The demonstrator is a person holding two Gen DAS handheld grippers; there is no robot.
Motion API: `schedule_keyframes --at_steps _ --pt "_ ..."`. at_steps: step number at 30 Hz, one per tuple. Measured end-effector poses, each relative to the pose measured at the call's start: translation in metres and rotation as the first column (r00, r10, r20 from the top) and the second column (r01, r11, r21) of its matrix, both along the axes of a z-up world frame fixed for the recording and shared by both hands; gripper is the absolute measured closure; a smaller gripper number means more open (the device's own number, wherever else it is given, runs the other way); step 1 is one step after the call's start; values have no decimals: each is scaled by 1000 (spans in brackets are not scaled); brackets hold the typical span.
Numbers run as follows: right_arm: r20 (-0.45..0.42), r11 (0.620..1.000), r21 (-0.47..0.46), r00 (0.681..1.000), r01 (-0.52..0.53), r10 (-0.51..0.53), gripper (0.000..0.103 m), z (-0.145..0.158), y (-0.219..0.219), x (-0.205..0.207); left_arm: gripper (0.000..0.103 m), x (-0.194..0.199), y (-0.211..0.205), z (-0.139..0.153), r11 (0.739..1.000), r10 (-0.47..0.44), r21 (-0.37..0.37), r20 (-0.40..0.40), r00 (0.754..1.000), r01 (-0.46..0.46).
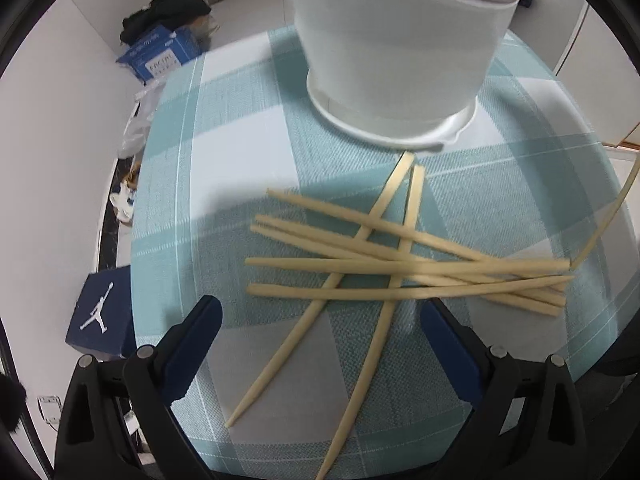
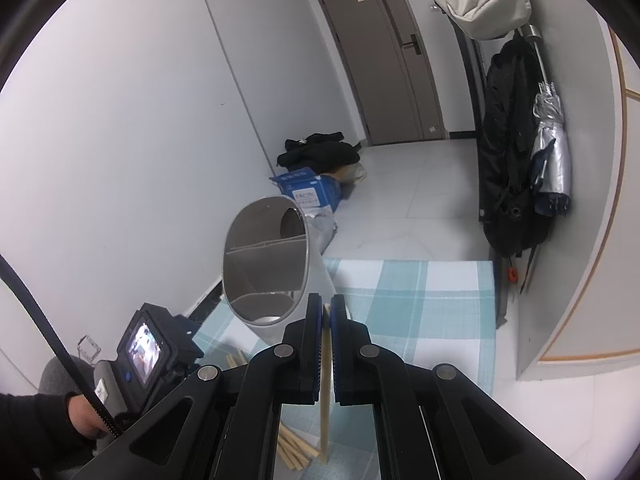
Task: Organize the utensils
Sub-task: 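Lower the left tool to the chopsticks and grasp one chopstick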
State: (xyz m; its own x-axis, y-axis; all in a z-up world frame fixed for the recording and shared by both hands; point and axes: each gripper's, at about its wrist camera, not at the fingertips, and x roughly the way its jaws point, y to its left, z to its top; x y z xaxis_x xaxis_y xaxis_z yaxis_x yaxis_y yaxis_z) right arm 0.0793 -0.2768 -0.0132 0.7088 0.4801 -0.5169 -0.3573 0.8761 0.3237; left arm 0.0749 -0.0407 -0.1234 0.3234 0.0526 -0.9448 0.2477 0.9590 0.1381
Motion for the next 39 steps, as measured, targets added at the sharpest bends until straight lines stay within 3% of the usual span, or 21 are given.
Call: schedule_keyframes --at_steps 4,7,10,13,15,18,19,20,27,31,35,39 --pt "3 1000 -1 1000 5 -5 100 1 -1 -1 5 3 6 6 996 47 -73 -19 999 -48" --pt "2 1000 1 1000 12 -12 100 2 -3 -2 5 1 13 9 994 86 -70 -23 996 -87" --pt "-3 1000 11 1000 19 -19 100 2 -5 -3 5 2 30 12 977 172 -122 -36 985 -175" --pt "-3 1000 18 1000 19 -19 100 4 -5 -3 5 6 52 11 926 290 -225 -93 953 -304" --pt "-1 1000 18 1000 15 -15 100 5 -3 -4 6 9 69 6 869 371 -294 -147 917 -399" --pt "0 1000 22 1000 6 -6 100 6 0 -5 17 19 84 -4 785 438 -374 -227 870 -493" --pt "0 1000 22 1000 3 -3 100 6 1 -5 26 21 87 -9 756 463 -387 -252 850 -527" --pt "1 1000 21 1000 1 -1 100 6 1 -5 28 25 90 -10 743 476 -395 -256 841 -540" --pt "-2 1000 26 1000 -6 6 100 6 1 -7 38 35 63 -6 748 468 -405 -242 850 -526" --pt "-4 999 35 1000 -7 8 100 7 1 -8 56 46 51 -16 750 492 -352 -267 828 -560" --pt "5 999 47 1000 -7 6 100 10 0 -10 59 48 38 -14 772 511 -301 -231 828 -560" --pt "4 998 55 1000 -10 10 100 11 -1 -12 59 54 32 -17 770 539 -260 -225 811 -584"
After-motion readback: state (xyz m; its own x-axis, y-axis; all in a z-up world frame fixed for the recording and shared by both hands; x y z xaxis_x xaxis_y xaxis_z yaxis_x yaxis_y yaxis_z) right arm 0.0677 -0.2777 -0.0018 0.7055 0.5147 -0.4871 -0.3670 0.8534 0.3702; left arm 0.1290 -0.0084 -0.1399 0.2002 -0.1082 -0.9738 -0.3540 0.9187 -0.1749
